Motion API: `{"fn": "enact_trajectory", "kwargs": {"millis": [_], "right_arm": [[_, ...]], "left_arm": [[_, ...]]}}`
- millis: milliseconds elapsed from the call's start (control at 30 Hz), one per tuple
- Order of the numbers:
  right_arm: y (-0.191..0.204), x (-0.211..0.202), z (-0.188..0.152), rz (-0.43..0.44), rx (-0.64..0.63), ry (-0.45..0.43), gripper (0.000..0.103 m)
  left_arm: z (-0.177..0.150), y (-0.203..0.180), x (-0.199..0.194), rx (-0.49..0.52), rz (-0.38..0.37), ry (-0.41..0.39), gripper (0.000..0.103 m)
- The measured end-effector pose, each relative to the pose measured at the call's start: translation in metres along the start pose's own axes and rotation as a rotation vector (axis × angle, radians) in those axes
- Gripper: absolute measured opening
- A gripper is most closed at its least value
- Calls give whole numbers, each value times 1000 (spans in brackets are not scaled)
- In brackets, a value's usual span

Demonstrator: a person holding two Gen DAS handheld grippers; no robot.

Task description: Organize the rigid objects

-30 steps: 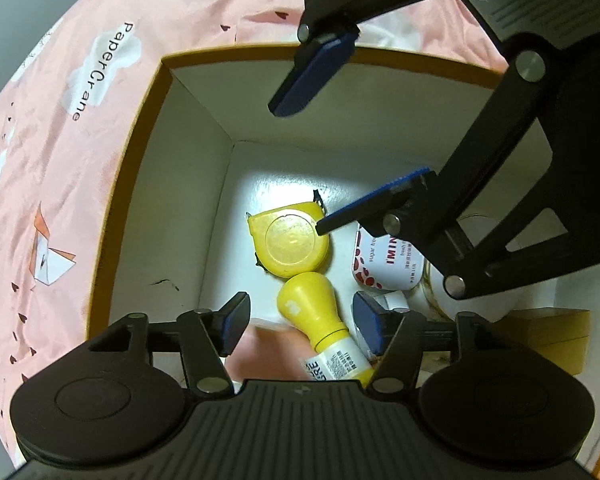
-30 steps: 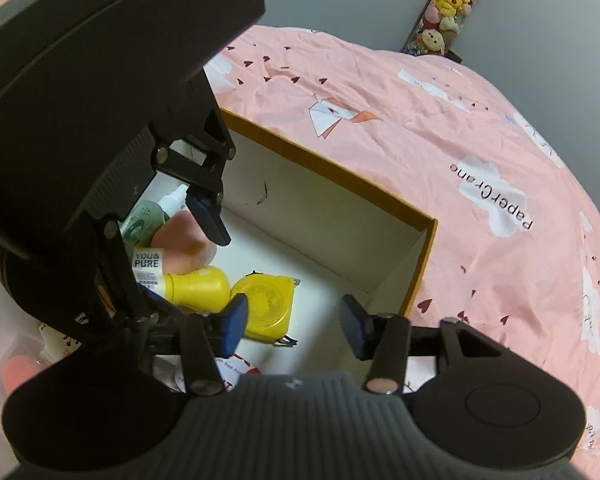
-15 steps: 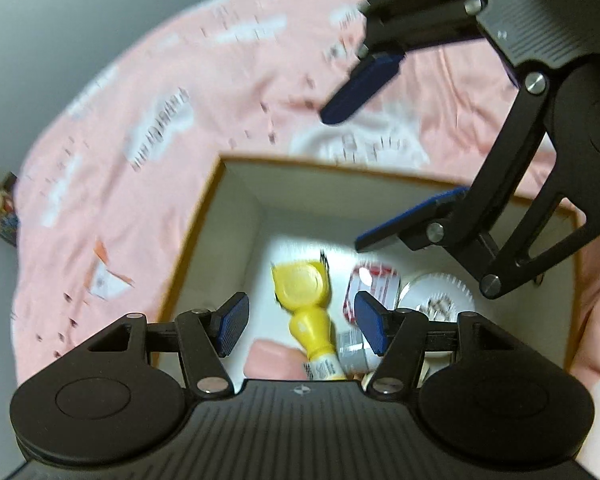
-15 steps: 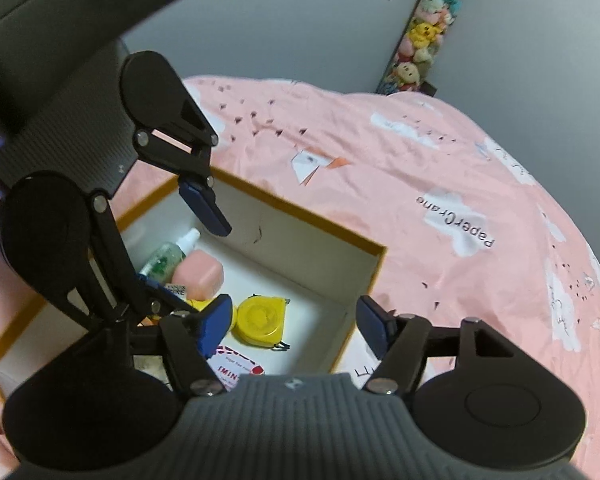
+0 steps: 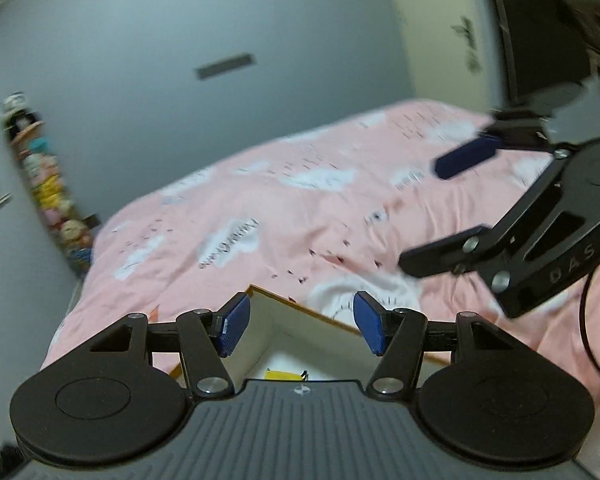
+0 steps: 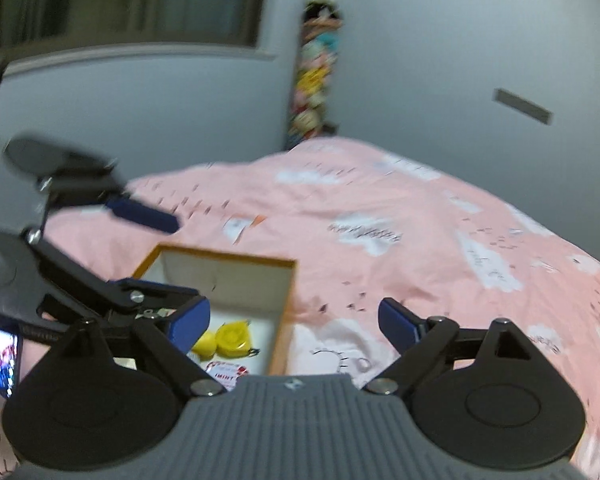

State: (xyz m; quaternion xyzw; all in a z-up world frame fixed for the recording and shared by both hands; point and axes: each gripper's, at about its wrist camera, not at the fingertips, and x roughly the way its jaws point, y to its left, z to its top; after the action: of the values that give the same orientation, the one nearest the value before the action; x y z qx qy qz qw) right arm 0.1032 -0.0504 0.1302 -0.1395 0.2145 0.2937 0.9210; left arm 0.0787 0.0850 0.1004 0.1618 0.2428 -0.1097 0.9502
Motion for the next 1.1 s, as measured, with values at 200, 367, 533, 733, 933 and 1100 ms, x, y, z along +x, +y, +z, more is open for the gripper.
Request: {"fn": "enact_trajectory", "kwargs": {"millis": [200, 367, 533, 733, 933, 1100], "right_arm": [[-1, -42, -35, -153, 58, -98, 93], [2, -66, -70, -246, 141, -121, 97], [14, -69, -97, -335, 89, -106, 98], [20, -74, -126, -401, 160, -98, 100], [18, -73, -145, -376, 259, -60, 100], [27, -54, -156, -356, 234, -8, 100]], "left_arm": [[-11, -23, -33, -191, 79, -74, 72], [-29, -37, -55, -349, 162, -165, 89], [-47, -40, -53, -347, 201, -102, 93], [-70, -55, -60, -383, 232, -80, 93], [-85, -59, -54, -430, 211, -4, 93], [-94, -60, -42, -447, 193, 83, 93]]}}
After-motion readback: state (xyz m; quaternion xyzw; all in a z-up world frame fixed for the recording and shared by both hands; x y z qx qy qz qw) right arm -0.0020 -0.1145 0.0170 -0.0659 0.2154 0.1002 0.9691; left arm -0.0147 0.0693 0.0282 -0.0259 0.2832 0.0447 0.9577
